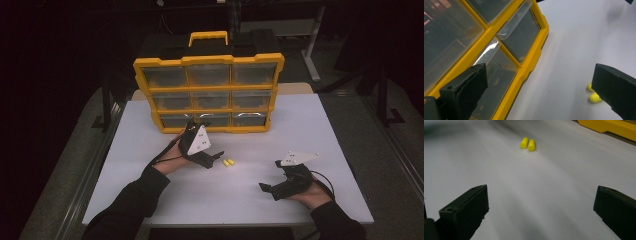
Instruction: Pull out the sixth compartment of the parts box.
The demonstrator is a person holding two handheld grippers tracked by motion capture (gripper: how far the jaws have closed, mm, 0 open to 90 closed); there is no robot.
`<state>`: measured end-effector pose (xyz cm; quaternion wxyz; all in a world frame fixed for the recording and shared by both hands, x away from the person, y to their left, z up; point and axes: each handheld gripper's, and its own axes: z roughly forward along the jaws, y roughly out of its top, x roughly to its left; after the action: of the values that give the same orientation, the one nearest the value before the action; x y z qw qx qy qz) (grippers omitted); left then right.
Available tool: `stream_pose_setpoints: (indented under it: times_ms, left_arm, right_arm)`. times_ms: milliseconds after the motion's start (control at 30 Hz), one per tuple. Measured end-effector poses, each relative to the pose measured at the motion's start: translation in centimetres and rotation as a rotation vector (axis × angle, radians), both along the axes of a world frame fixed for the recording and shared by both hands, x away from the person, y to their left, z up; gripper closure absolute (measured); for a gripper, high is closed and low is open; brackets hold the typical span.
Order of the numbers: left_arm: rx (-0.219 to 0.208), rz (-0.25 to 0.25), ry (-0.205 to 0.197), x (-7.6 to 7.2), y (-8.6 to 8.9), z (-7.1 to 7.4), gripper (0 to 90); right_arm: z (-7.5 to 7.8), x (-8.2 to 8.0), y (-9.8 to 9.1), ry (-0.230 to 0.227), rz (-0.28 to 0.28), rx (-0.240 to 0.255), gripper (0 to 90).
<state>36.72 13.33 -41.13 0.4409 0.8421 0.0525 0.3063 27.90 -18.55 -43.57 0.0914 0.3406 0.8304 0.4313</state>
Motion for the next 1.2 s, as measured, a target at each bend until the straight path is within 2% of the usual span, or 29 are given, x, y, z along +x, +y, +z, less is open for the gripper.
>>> stream_pose_setpoints:
  times_ms: [900, 1200]
  left_arm:
    - [0.123, 0.000, -0.169, -0.8, -0.5, -0.4, 0.0]
    - [0.187, -0.006, -0.250, -1.2, -0.9, -0.5, 0.0]
  right_arm:
    - [0.0, 0.0, 0.0, 0.000, 0.002, -0.001, 0.0]
    - [0.0, 0.0, 0.0, 0.000, 0.002, -0.002, 0.0]
